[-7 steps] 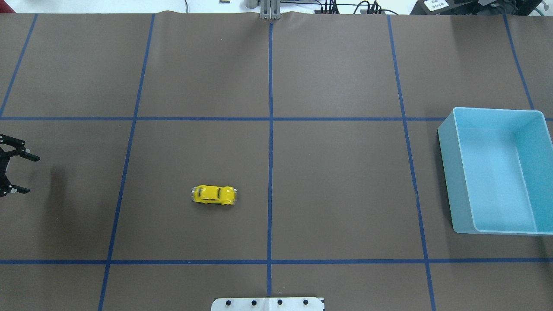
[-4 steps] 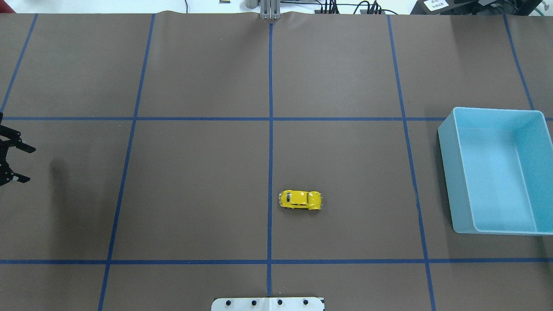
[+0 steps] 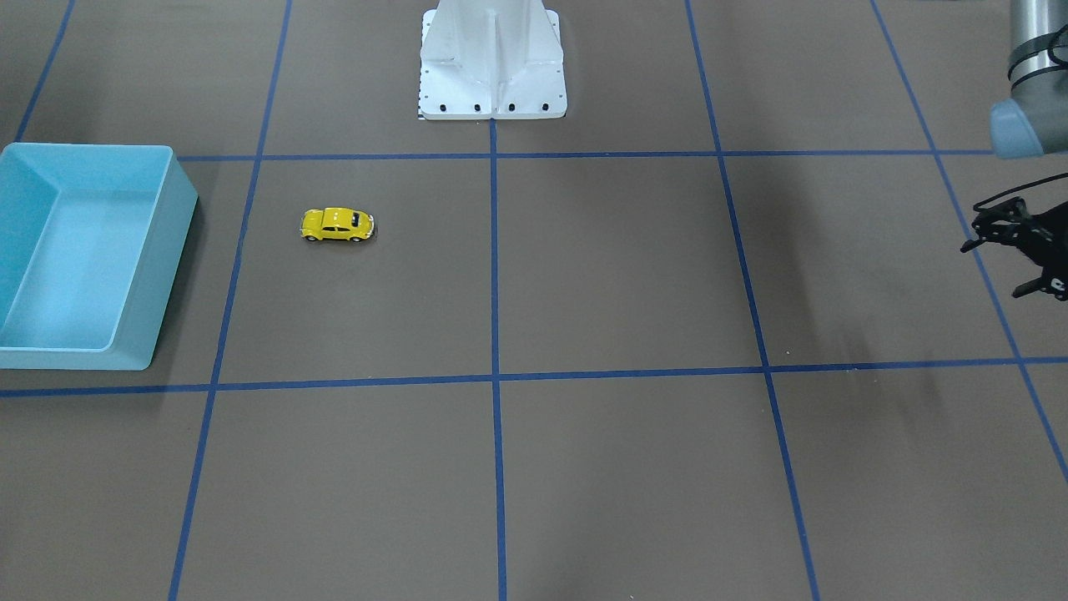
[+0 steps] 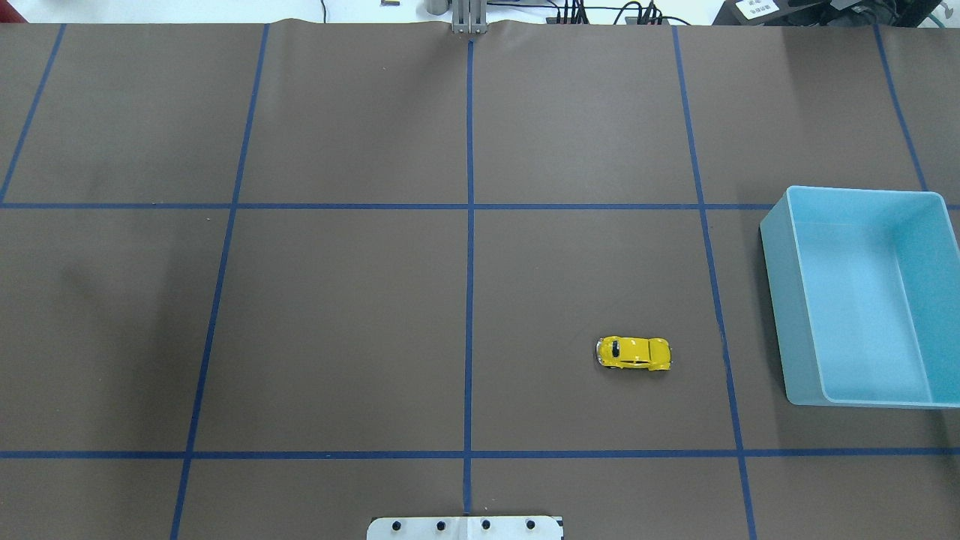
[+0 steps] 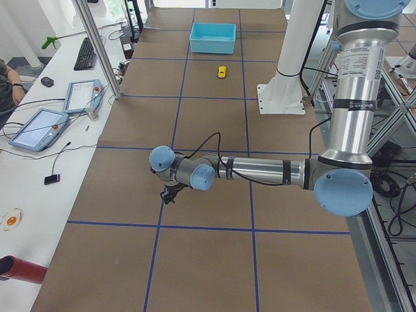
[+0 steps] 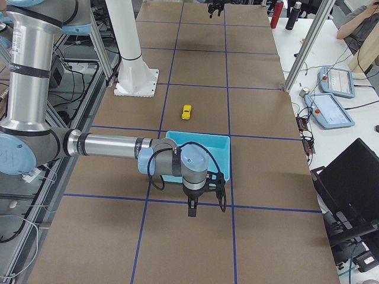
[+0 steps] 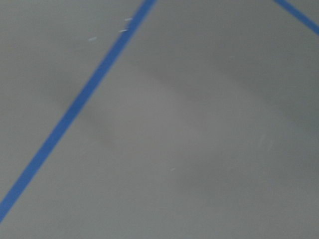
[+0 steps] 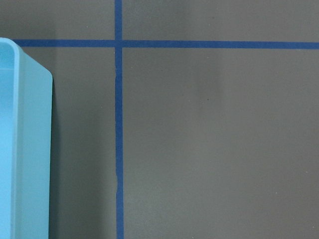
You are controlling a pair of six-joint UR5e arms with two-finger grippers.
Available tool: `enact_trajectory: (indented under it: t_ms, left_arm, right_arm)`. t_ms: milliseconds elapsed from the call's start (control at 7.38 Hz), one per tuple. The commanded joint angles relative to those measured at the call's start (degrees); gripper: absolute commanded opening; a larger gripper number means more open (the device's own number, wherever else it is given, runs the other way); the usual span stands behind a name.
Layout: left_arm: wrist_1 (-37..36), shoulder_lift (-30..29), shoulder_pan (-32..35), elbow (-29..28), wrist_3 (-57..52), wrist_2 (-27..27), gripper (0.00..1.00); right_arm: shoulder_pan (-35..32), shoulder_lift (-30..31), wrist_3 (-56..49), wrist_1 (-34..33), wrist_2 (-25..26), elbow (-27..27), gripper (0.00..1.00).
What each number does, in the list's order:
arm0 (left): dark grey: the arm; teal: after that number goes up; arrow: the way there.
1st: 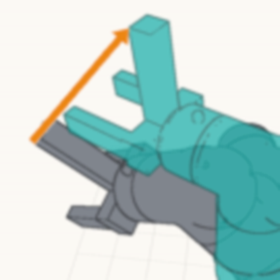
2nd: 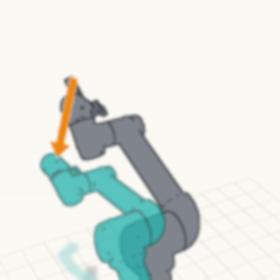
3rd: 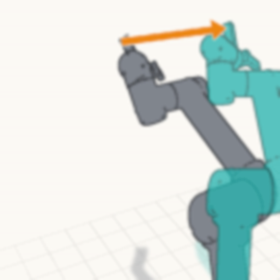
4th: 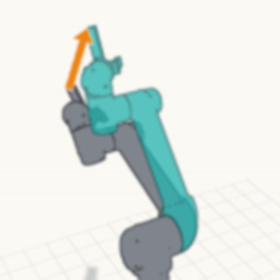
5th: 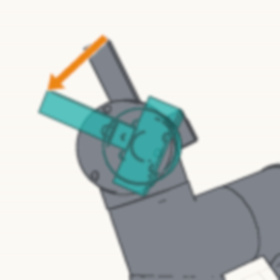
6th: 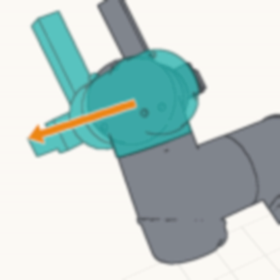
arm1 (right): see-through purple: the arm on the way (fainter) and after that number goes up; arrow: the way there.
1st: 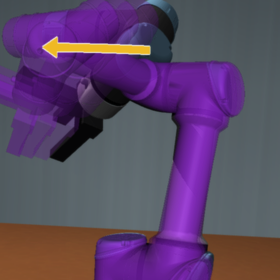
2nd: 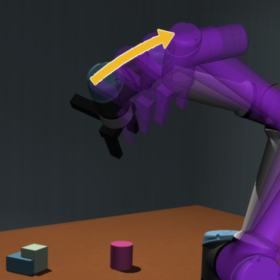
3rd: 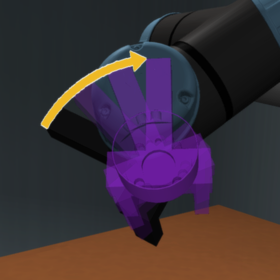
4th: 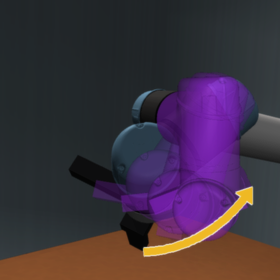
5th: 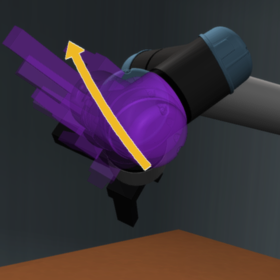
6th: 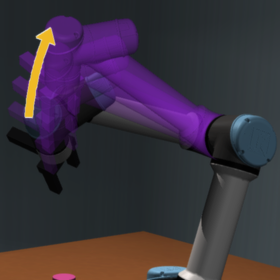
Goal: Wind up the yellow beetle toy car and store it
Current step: 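Withdraw the left gripper while the car rolls to a stop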
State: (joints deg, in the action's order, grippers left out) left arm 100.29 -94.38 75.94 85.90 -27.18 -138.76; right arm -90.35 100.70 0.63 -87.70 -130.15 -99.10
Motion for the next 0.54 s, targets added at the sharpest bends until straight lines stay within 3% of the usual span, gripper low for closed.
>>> enact_trajectory:
  t_ms: [0, 271, 407]
  left_arm:
    - [-3.8, -1.2, 5.9, 0.0, 8.6, 3.1, 1.0]
    - [-4.7, -1.2, 9.4, -0.2, 25.1, 3.8, 1.0]
    - [-4.6, -1.1, 9.8, -0.3, 25.2, 3.7, 1.0]
  right_arm:
    - [0.0, -0.2, 0.2, 4.3, -0.3, -0.5, 1.0]
    - [0.5, -0.3, 0.2, 9.0, -0.4, -0.7, 1.0]
    - [1.3, -1.2, 0.3, 8.9, -0.4, -1.4, 1.0]
